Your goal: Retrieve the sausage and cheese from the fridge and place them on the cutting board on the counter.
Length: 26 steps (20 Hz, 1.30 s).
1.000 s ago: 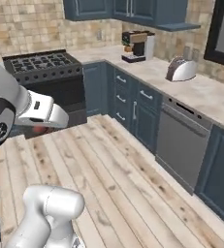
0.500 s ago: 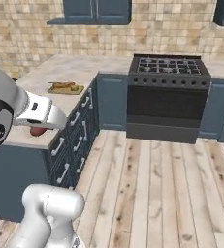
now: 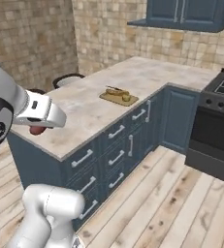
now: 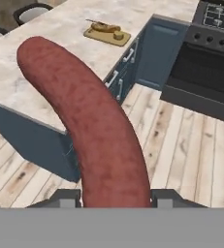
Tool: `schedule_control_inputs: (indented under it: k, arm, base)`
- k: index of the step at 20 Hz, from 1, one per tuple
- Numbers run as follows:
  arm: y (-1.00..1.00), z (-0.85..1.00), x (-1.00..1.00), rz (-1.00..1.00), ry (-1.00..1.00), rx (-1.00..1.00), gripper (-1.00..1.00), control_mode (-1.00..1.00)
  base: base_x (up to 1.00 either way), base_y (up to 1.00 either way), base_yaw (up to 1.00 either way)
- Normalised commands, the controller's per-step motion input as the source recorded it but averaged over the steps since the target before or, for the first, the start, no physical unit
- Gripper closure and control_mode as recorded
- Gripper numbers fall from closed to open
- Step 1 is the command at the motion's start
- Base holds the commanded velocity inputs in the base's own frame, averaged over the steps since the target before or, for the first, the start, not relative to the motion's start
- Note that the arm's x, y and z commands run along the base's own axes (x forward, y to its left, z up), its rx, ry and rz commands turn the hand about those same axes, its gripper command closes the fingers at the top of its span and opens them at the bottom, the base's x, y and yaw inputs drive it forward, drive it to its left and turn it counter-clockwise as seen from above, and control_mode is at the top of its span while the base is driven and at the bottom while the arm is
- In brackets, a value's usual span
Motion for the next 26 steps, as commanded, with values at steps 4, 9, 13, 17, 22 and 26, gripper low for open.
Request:
schedule_control_inputs:
  k: [4,9,13,17,22,26]
  arm:
    - [0.0,0.0,0.0,0.0,0.0,0.0,1.0,1.0]
    - [0.0,0.0,0.0,0.0,0.0,0.0,1.0,1.0]
    - [0.0,0.0,0.0,0.0,0.0,0.0,1.0,1.0]
    - [0.0,0.0,0.0,0.0,0.0,0.0,1.0,1.0]
    - [0.0,0.0,0.0,0.0,0.0,0.0,1.0,1.0]
    - [0.0,0.0,0.0,0.0,0.0,0.0,1.0,1.0]
  base:
    - [0.19,-1.0,0.51]
    - [0.3,-1.0,0.62]
    - [0.2,-1.0,0.61]
    - [0.15,-1.0,0.54]
    - [0.02,-1.0,0.52]
    - [0.0,-1.0,0.5]
